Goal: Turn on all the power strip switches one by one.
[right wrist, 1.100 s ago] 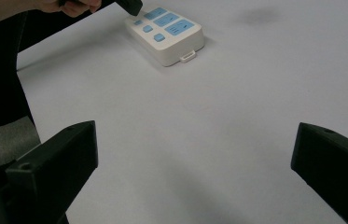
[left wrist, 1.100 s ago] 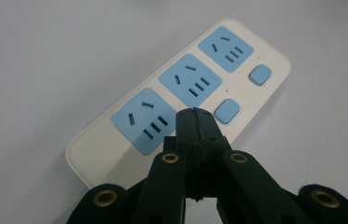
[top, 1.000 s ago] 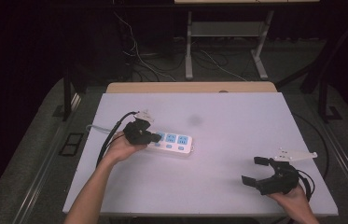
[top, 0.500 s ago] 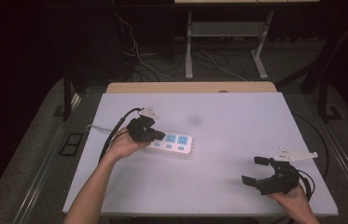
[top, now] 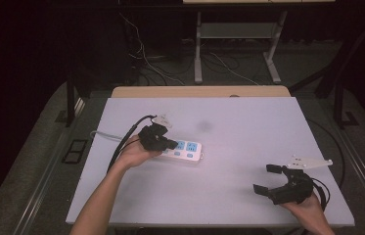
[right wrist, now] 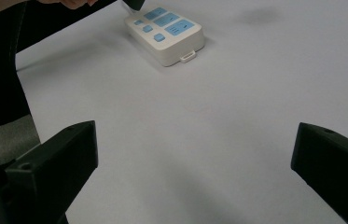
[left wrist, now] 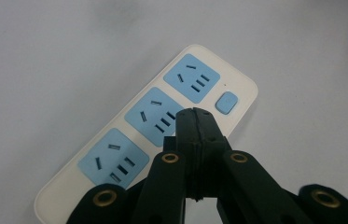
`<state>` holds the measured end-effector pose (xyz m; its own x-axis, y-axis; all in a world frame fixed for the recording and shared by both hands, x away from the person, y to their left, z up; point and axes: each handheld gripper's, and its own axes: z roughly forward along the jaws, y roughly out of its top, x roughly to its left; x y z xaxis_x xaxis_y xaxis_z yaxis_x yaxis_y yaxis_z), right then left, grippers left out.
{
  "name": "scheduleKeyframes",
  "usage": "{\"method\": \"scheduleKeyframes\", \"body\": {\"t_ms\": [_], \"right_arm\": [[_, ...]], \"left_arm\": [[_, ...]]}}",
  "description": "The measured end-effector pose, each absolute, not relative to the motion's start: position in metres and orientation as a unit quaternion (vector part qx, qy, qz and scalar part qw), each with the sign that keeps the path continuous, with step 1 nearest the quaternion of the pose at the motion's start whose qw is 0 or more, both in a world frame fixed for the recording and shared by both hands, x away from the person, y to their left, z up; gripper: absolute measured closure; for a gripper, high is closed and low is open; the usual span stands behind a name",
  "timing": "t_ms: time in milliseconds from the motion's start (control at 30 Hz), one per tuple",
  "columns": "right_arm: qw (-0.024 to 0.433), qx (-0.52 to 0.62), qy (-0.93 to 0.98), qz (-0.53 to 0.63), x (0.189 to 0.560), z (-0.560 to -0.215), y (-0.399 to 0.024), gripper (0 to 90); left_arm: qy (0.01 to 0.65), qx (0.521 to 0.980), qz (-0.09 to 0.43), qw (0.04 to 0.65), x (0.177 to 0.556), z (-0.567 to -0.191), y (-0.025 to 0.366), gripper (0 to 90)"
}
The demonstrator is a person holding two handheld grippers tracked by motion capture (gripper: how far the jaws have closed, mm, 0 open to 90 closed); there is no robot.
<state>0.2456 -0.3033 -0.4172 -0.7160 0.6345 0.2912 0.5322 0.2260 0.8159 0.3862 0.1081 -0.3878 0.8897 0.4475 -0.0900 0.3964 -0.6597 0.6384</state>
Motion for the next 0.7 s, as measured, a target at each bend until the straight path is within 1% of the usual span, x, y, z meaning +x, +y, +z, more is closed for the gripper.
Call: {"method": "scheduleKeyframes", "body": {"t_ms": [700], "right_arm": [[0.05,0.372,0.783,0.496,0.246,-0.418,-0.303,0.4]], "left_arm": [[0.23,0.916,0.02,0.327,0.388,-0.403,0.1,89.2]]}}
